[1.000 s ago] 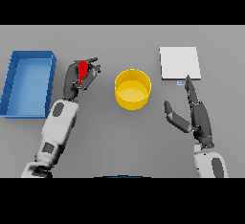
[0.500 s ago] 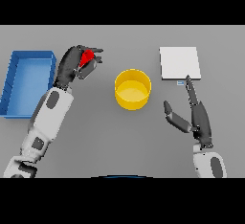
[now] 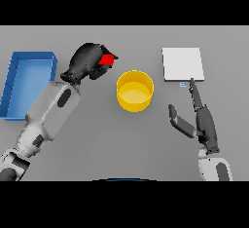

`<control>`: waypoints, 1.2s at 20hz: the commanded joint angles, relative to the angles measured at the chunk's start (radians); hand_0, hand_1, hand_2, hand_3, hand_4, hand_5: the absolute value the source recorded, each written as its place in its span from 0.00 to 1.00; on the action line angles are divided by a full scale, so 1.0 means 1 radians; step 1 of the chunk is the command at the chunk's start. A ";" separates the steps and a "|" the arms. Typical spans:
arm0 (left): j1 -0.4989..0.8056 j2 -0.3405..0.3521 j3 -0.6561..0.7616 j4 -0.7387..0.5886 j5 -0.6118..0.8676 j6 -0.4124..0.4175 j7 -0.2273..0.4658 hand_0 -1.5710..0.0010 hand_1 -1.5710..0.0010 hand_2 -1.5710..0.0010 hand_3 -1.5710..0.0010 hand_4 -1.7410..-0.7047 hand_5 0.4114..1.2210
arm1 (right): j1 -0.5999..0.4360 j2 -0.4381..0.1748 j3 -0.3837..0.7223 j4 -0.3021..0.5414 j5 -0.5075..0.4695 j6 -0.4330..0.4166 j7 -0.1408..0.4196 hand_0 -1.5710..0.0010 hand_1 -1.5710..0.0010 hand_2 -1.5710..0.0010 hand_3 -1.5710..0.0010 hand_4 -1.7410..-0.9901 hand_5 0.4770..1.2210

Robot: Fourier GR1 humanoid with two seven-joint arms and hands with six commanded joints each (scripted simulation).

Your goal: Pick up the red beaker and tilt it to pour out 1 green nut into yellow bowl. Pick up the yellow bowl and place it on the metallic measuring scale.

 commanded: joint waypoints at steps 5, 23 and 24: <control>-0.144 0.045 -0.182 0.062 -0.177 -0.142 0.020 0.00 0.00 0.00 0.00 0.00 0.97 | -0.002 0.005 0.009 0.017 0.021 -0.010 -0.009 1.00 1.00 1.00 1.00 0.90 0.28; -0.436 -0.026 -0.538 0.306 -0.579 -0.333 -0.024 0.00 0.00 0.00 0.00 0.01 1.00 | -0.008 0.012 0.006 0.022 -0.024 0.025 -0.007 1.00 1.00 1.00 1.00 0.91 0.29; -0.431 -0.022 -0.550 0.300 -0.590 -0.329 -0.024 0.00 0.00 0.00 0.00 0.01 1.00 | -0.018 0.017 0.008 0.021 -0.023 0.023 -0.005 1.00 1.00 1.00 1.00 0.90 0.30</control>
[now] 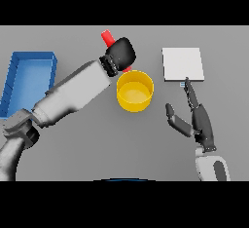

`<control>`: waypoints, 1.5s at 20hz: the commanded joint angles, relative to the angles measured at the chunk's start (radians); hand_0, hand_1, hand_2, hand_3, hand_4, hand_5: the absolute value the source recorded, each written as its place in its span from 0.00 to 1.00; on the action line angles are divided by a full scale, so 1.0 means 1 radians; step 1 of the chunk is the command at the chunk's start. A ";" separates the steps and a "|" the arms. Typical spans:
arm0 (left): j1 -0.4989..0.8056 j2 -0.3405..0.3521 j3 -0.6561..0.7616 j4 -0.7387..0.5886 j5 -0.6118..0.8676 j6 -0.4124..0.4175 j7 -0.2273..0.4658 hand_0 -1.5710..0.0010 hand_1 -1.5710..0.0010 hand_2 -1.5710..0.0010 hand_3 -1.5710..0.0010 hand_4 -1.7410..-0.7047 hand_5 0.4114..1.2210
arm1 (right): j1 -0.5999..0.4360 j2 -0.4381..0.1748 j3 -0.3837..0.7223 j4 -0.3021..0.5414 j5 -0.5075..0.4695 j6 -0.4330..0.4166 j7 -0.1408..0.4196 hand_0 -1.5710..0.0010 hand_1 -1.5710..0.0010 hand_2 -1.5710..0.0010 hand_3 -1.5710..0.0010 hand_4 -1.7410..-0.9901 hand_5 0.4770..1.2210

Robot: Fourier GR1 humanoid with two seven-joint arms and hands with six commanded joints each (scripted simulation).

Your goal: Pick up the red beaker and tilt it to pour out 1 green nut into yellow bowl. Pick up the yellow bowl and place it on the metallic measuring scale.

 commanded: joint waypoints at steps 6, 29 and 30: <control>-0.025 -0.026 -0.099 0.011 -0.100 0.004 0.001 0.00 0.00 0.00 0.00 0.01 1.00 | 0.000 0.003 0.001 0.015 0.044 -0.039 0.001 1.00 1.00 1.00 1.00 0.88 0.27; -0.420 0.078 0.237 0.363 0.076 0.017 -0.053 0.00 0.00 0.00 0.11 0.01 1.00 | -0.016 0.003 0.010 0.016 0.063 -0.051 -0.006 1.00 1.00 1.00 1.00 0.99 0.27; -0.424 0.096 0.285 0.394 0.112 0.025 -0.029 0.00 0.00 0.00 0.09 0.01 1.00 | -0.016 0.009 0.014 0.021 0.067 -0.054 -0.017 1.00 1.00 1.00 1.00 1.00 0.26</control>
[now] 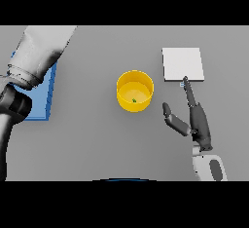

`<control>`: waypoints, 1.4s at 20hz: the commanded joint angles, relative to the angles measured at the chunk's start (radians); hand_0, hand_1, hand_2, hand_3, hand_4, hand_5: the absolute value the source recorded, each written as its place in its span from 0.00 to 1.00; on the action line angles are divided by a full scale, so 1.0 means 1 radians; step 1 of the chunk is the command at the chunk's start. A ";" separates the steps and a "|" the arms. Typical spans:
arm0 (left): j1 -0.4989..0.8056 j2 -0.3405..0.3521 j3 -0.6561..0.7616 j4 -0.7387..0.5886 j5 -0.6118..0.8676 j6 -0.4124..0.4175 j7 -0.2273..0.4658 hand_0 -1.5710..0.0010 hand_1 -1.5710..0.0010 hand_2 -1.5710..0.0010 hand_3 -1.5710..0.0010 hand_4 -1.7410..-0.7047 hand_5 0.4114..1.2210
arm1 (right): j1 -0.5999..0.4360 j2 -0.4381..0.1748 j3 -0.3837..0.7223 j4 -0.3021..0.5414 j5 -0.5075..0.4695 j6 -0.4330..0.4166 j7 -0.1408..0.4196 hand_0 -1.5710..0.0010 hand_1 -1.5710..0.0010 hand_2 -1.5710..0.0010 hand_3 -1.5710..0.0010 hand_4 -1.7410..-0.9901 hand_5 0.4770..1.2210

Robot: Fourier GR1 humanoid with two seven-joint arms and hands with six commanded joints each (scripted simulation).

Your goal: Pick up the red beaker and tilt it to pour out 1 green nut into yellow bowl. Pick up the yellow bowl and place it on the metallic measuring scale.

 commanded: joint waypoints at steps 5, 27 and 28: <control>0.060 0.141 0.238 0.071 0.215 0.099 0.117 0.00 0.00 0.00 0.08 0.00 1.00 | -0.013 0.016 -0.007 0.024 -0.037 0.014 0.001 1.00 1.00 1.00 1.00 0.98 0.25; 0.933 0.218 0.613 -0.667 0.791 0.449 0.571 0.00 0.00 0.00 0.06 0.00 1.00 | -0.007 -0.020 -0.001 0.007 -0.010 0.019 0.014 1.00 1.00 1.00 1.00 0.97 0.23; 0.969 0.213 0.617 -0.697 0.798 0.459 0.566 0.00 0.00 0.00 0.05 0.00 1.00 | -0.003 -0.024 -0.005 0.011 -0.012 0.019 0.005 1.00 1.00 1.00 1.00 0.98 0.23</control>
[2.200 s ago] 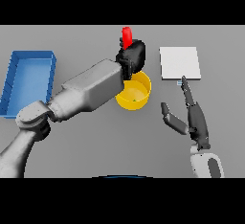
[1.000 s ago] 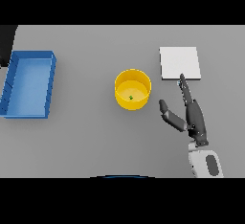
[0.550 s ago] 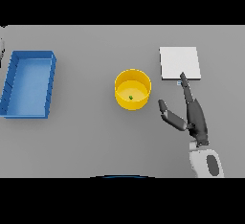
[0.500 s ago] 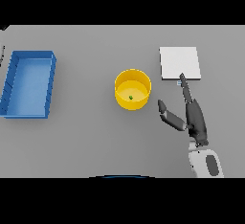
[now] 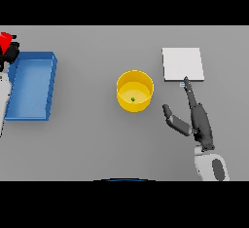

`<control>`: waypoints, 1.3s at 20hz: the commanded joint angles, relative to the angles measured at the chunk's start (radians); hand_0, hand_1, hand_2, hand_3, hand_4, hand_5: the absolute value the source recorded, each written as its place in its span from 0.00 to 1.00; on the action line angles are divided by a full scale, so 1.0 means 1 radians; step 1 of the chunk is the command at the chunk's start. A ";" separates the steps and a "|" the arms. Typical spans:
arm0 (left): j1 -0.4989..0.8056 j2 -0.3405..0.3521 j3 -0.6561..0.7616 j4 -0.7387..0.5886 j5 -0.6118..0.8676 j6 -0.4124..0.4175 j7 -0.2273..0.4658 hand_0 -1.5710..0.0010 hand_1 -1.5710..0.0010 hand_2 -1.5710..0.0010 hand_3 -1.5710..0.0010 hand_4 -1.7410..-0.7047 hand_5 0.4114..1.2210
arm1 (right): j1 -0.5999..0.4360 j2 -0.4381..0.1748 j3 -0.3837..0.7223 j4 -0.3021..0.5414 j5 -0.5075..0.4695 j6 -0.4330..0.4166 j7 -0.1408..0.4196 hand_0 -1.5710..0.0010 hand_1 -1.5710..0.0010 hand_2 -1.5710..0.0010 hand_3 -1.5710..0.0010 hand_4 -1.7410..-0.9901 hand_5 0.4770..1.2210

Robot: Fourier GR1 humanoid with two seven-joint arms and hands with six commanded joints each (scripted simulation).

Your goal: Pick up the red beaker and tilt it to pour out 1 green nut into yellow bowl. Pick up the yellow bowl and place it on the metallic measuring scale.

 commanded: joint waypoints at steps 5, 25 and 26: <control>0.096 -0.033 0.000 -0.109 0.023 0.022 0.060 0.00 0.00 0.00 0.02 0.00 0.88 | 0.002 0.000 -0.005 0.002 -0.010 0.001 -0.018 1.00 1.00 1.00 1.00 0.97 0.23; 0.197 0.007 -0.086 -0.162 -0.020 -0.094 0.010 0.92 0.93 0.93 0.93 0.92 0.29 | -0.004 0.000 0.003 -0.006 0.013 -0.009 0.015 1.00 1.00 1.00 1.00 0.96 0.22; 0.191 0.001 -0.087 -0.169 -0.022 -0.085 0.009 0.93 0.95 0.94 0.95 0.93 0.30 | -0.010 -0.010 0.014 -0.015 0.039 -0.007 0.047 1.00 1.00 1.00 1.00 0.96 0.22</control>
